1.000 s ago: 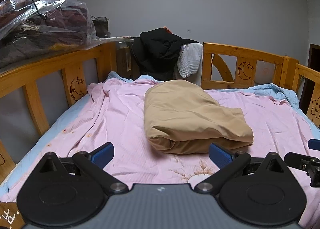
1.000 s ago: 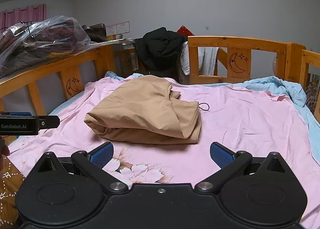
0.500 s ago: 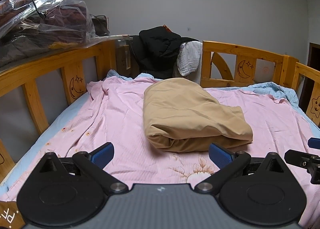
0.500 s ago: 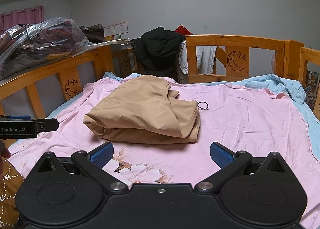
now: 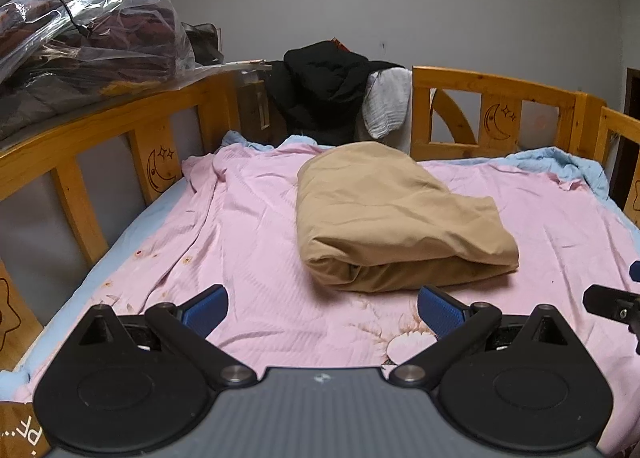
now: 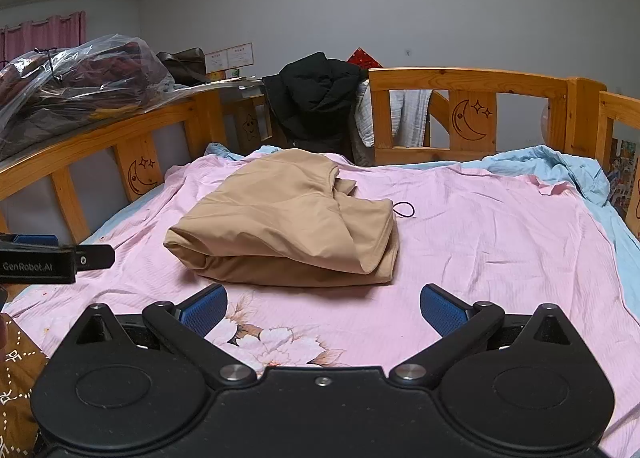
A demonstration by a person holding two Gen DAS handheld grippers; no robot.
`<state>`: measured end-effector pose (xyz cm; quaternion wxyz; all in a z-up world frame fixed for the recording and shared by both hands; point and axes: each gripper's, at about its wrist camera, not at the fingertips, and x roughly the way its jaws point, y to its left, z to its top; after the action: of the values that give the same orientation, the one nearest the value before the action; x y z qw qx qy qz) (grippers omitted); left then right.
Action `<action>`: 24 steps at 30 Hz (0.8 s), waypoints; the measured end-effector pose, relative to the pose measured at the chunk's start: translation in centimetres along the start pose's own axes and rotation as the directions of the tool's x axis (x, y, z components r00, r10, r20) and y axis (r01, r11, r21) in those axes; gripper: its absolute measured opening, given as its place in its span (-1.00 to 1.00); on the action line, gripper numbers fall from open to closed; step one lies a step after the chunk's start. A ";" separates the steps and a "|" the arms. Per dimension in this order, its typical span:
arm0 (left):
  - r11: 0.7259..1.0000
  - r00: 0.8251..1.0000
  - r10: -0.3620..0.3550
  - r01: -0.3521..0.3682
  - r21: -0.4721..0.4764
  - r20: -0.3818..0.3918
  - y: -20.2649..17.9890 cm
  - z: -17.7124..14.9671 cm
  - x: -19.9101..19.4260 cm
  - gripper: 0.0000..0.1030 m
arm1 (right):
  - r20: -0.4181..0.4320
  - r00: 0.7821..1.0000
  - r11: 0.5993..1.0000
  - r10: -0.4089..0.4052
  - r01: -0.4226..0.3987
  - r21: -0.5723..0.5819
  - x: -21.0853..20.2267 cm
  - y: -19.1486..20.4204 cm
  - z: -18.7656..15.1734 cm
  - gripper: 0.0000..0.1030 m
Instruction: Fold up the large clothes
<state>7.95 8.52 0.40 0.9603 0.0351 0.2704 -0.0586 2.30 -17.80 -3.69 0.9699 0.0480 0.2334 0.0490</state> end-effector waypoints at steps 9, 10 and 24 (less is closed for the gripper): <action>1.000 1.000 -0.010 0.010 -0.015 -0.008 0.4 -0.1 0.1 0.99 | 0.001 1.000 1.000 0.000 0.000 0.000 0.0 0.1 0.0 0.99; 1.000 1.000 -0.011 0.011 -0.016 -0.009 0.5 -0.1 0.1 0.99 | 0.001 1.000 1.000 0.000 0.000 0.000 0.0 0.1 0.0 0.99; 1.000 1.000 -0.011 0.011 -0.018 -0.015 0.5 -0.2 0.2 0.99 | -0.001 1.000 1.000 0.000 0.000 0.001 0.0 0.0 0.0 0.99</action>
<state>8.12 8.97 0.14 0.9582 0.0254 0.2783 -0.0611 2.31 -17.83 -3.65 0.9698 0.0485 0.2340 0.0488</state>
